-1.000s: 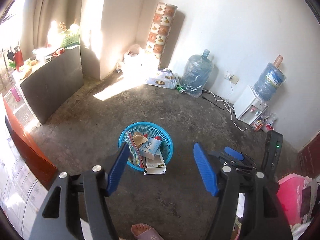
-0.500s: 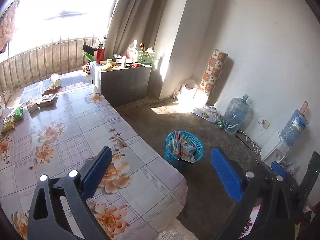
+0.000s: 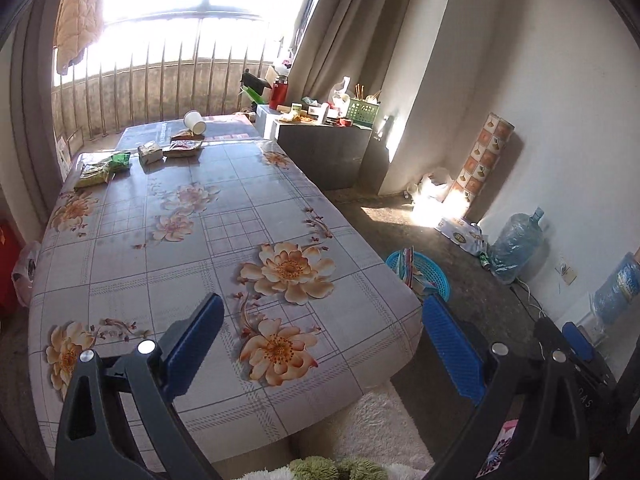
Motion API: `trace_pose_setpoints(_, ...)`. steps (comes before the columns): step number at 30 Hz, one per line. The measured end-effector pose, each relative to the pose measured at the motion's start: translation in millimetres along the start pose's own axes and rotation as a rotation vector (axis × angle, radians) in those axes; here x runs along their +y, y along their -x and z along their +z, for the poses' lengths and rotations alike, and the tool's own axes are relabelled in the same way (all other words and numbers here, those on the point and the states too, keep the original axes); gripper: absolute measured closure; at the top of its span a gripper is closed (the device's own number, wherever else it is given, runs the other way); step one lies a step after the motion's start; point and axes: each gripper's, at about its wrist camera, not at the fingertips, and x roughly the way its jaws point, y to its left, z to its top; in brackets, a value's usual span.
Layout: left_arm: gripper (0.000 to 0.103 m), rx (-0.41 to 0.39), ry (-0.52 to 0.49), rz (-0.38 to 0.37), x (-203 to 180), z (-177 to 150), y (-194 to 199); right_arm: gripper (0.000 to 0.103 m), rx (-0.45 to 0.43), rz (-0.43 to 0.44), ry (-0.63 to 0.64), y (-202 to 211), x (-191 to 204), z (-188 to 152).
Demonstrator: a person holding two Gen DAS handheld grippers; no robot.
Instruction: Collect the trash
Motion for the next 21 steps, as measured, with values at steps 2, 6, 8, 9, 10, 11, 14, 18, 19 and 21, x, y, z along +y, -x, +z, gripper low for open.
trace_pose_setpoints(2,0.006,0.000,-0.014,0.007,-7.4,-13.5,3.7,0.007,-0.008,0.012,-0.005,1.8,3.0,-2.6)
trace_pose_setpoints(6,0.006,0.059,-0.104,-0.003,-22.8,-40.6,1.6,0.007,-0.029,0.016,0.012,5.8,8.6,-9.4)
trace_pose_setpoints(8,0.006,0.082,-0.109,0.019,-22.1,-47.6,-1.6,0.007,-0.039,0.009,0.017,7.3,10.6,-12.4)
trace_pose_setpoints(9,0.006,0.081,-0.105,0.038,-20.6,-49.7,-1.7,0.007,-0.042,0.007,0.015,7.6,11.0,-13.3)
trace_pose_setpoints(10,0.006,0.074,-0.098,0.053,-18.1,-51.3,-0.7,0.007,-0.044,0.005,0.011,7.8,10.7,-14.9)
trace_pose_setpoints(11,0.006,0.060,-0.092,0.064,-17.1,-52.0,1.8,0.007,-0.050,0.001,0.006,9.4,9.3,-16.8)
trace_pose_setpoints(14,0.006,0.018,-0.098,0.082,-16.0,-52.9,8.6,0.007,-0.067,-0.013,-0.005,9.8,4.4,-17.8)
trace_pose_setpoints(18,0.006,0.008,-0.114,0.100,-16.3,-56.8,9.2,0.007,-0.074,-0.032,-0.018,5.9,-1.7,-20.0)
trace_pose_setpoints(19,0.006,0.008,-0.110,0.101,-15.4,-56.5,8.9,0.007,-0.069,-0.036,-0.018,4.7,-2.7,-20.9)
trace_pose_setpoints(21,0.006,0.006,-0.101,0.106,-13.8,-56.3,8.6,0.007,-0.061,-0.041,-0.016,0.6,-5.3,-20.9)
